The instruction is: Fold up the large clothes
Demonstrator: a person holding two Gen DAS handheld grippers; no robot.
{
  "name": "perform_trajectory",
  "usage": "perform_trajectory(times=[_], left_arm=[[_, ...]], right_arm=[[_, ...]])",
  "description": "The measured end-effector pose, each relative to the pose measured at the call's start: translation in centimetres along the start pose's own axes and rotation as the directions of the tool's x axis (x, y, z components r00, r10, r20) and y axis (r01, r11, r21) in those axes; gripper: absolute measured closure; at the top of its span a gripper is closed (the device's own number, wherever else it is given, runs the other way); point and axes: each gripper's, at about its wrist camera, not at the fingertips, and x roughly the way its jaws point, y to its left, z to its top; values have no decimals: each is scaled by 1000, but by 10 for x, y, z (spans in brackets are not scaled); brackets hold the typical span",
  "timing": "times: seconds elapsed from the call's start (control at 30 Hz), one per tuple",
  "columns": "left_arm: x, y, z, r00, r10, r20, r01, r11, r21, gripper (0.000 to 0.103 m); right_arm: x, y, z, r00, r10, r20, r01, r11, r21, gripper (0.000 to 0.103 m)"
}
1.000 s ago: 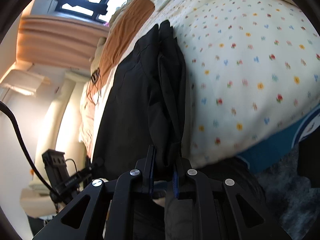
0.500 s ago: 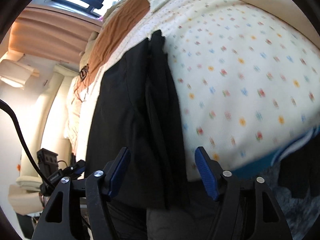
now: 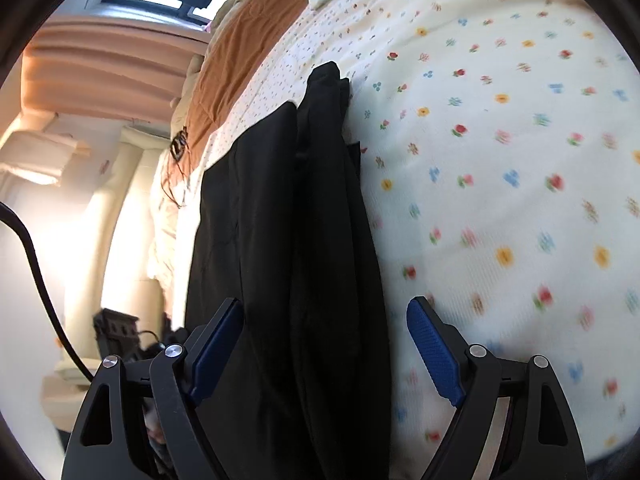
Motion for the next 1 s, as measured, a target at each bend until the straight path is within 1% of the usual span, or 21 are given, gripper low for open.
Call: perform_trajectory(times=[0.13, 0.37, 0.5, 0.7, 0.8, 0.87, 0.9, 0.97, 1.0], left_arm=[[13, -2, 15, 1000, 19, 0, -19, 1000, -2, 43], [32, -2, 38, 1000, 23, -6, -24, 1000, -17, 43], [42, -1, 55, 1000, 21, -11, -21, 999, -36, 43], [54, -1, 79, 1000, 30, -7, -30, 998, -54, 43], [61, 1, 89, 1000, 29, -5, -29, 998, -58, 43], [64, 1, 94, 1000, 27, 6, -27, 999, -43, 43], [64, 1, 95, 1000, 24, 15, -23, 999, -42, 45], [64, 3, 94, 999, 24, 24, -23, 998, -50, 52], [61, -1, 93, 999, 33, 34, -32, 999, -34, 55]], right_arm=[[14, 3, 14, 999, 30, -21, -30, 1000, 1, 18], [35, 9, 32, 996, 63, -64, -64, 998, -5, 19], [42, 9, 39, 995, 63, -77, -63, 998, -1, 19], [52, 13, 53, 995, 47, -88, -47, 999, 0, 24], [54, 12, 56, 996, 36, -87, -36, 999, 5, 36], [58, 7, 55, 994, 49, -93, -46, 998, 35, 56], [59, 6, 56, 994, 57, -94, -53, 998, 45, 61], [57, 6, 53, 995, 67, -79, -64, 997, 40, 73], [55, 8, 52, 995, 68, -69, -66, 997, 28, 75]])
